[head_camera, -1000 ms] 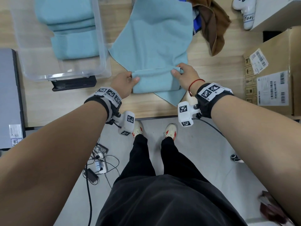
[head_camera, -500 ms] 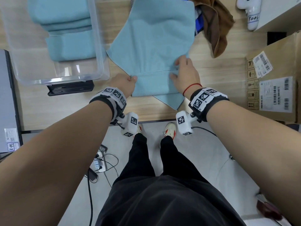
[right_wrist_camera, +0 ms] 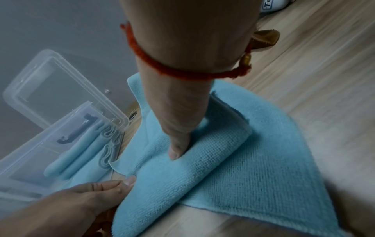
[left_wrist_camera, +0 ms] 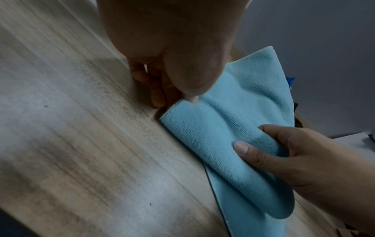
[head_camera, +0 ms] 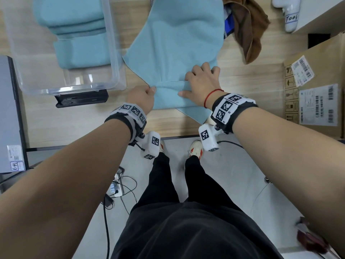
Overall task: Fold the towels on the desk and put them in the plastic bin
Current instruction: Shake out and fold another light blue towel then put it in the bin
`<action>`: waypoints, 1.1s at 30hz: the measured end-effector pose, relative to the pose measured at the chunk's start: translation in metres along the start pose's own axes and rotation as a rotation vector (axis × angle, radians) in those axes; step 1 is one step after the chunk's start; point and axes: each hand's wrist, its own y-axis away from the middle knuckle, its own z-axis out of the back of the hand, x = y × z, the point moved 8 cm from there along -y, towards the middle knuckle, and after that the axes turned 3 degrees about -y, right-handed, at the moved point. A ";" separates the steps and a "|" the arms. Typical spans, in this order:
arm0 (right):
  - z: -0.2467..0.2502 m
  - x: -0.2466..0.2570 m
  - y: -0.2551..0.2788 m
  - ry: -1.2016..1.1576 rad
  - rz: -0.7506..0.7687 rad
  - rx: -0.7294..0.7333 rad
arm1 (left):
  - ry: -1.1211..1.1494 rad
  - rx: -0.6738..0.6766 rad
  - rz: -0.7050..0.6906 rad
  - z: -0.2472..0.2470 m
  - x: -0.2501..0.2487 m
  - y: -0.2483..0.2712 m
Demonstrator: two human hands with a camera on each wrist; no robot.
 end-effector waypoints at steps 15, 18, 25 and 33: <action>0.068 0.001 0.050 -0.383 0.088 0.118 | -0.145 -0.135 -0.335 0.049 -0.058 0.060; 0.097 0.009 0.064 -0.368 0.158 0.081 | -0.307 -0.052 -0.468 0.056 -0.094 0.082; 0.161 0.004 0.083 -0.354 0.228 -0.025 | -0.420 -0.057 -0.479 0.093 -0.140 0.117; 0.192 0.027 0.075 -0.355 0.307 -0.045 | -0.345 -0.156 -0.366 0.146 -0.119 0.121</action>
